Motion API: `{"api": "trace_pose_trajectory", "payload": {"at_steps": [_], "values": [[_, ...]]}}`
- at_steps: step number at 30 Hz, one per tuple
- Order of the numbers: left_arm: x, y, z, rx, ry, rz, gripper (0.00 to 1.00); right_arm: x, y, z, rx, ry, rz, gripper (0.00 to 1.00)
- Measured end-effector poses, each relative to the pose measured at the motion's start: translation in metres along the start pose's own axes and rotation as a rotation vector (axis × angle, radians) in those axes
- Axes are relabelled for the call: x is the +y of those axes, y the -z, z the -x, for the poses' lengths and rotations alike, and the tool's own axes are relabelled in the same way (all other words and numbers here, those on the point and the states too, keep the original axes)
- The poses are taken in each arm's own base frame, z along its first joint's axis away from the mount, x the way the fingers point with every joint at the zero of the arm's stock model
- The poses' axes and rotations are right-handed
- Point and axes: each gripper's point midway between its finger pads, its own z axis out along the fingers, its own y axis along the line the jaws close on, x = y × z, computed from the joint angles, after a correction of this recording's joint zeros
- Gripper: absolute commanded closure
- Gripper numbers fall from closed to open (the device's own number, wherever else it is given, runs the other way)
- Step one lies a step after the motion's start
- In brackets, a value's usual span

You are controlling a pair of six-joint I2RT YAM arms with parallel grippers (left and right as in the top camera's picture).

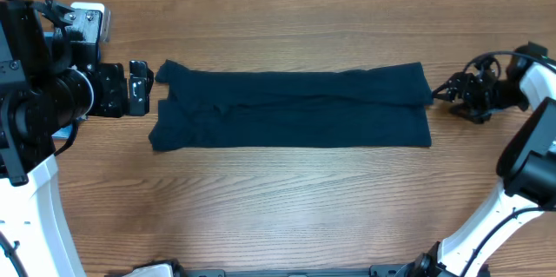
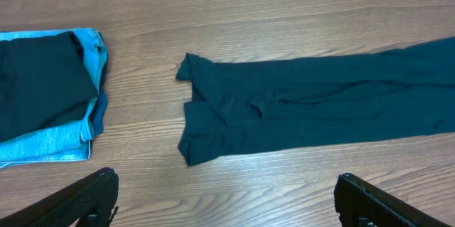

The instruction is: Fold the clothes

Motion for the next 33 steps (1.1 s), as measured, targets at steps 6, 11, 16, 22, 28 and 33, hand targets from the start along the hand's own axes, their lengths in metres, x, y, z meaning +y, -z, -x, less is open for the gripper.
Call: {"api": "trace_pose_trajectory", "payload": {"at_steps": [6,11,16,22,28,33], "values": [[0.000,0.000,0.000,0.000,0.000,0.000,0.00,0.015,-0.009,-0.003,-0.008,0.062,0.044,0.24],[0.000,0.000,0.000,0.000,0.000,0.000,0.00,0.041,-0.024,-0.012,0.030,0.121,0.074,0.24],[0.000,0.000,0.000,0.000,0.000,0.000,0.00,0.055,-0.032,-0.022,0.051,0.135,0.124,0.23],[0.000,0.000,0.000,0.000,0.000,0.000,0.00,0.061,-0.036,-0.028,0.042,0.135,0.196,0.23],[0.000,0.000,0.000,0.000,0.000,0.000,0.00,0.066,-0.038,-0.031,0.036,0.132,0.240,0.38],[0.000,0.000,0.000,0.000,0.000,0.000,0.00,0.060,-0.042,-0.030,0.036,0.089,0.219,0.52]]}}
